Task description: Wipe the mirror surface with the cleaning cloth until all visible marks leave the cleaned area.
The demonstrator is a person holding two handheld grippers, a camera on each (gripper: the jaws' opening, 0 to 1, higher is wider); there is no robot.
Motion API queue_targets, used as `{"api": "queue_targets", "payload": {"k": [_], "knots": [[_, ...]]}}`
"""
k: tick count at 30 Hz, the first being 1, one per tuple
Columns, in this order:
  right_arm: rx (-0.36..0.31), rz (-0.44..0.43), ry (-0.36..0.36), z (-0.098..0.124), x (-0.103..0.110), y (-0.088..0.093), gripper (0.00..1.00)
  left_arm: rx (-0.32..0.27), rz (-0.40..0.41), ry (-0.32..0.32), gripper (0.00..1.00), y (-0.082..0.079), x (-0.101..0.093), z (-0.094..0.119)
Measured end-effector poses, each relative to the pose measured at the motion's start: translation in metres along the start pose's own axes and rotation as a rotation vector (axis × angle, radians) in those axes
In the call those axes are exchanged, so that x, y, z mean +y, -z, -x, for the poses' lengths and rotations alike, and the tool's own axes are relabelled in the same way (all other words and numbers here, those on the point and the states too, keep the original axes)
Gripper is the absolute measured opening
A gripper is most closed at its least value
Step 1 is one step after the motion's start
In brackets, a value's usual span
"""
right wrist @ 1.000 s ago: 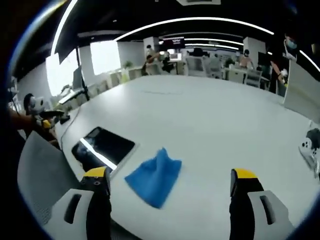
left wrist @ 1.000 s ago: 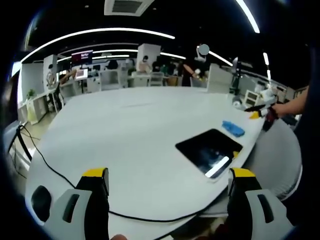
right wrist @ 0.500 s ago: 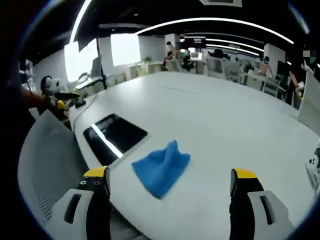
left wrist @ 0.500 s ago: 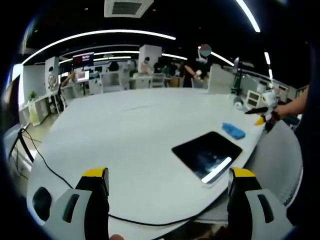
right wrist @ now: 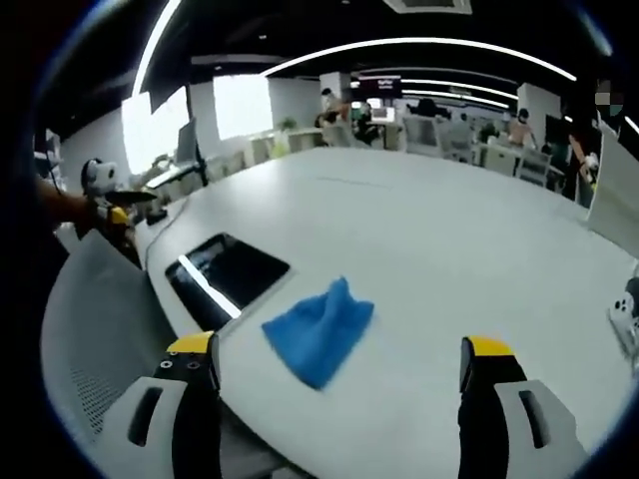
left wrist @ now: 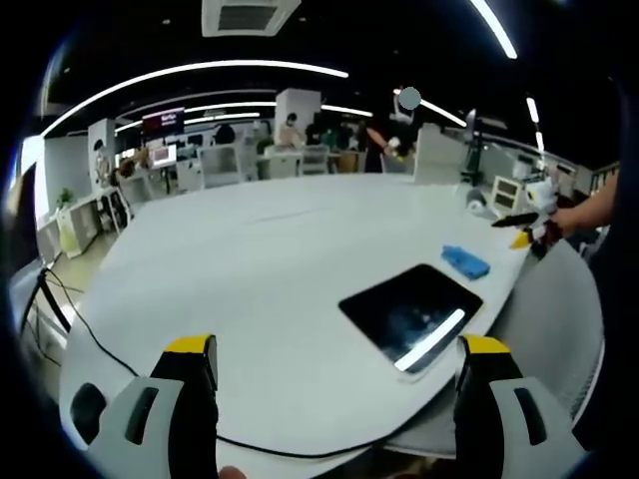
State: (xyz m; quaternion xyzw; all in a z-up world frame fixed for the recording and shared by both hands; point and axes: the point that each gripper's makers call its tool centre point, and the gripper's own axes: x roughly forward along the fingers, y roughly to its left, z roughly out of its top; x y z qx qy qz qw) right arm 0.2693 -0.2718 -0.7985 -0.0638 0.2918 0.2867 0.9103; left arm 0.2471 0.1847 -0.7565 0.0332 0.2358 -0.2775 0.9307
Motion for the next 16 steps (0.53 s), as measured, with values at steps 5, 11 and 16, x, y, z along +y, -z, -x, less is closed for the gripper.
{"api": "queue_targets", "payload": {"k": [5,11,16], "knots": [[0.003,-0.014,-0.002,-0.0001,0.0030,0.0043,1.00,0.009,-0.008,-0.008,1.00,-0.0012,0.0016,-0.0014],[0.013,0.014,-0.018,0.0019,0.0072,0.0067,1.00,-0.002,0.003,-0.019,1.00,-0.0077,0.0011,-0.0003],[0.006,0.019,-0.029,0.0009,0.0089,0.0059,1.00,-0.011,-0.005,-0.014,1.00,-0.0061,-0.0056,0.0015]]}}
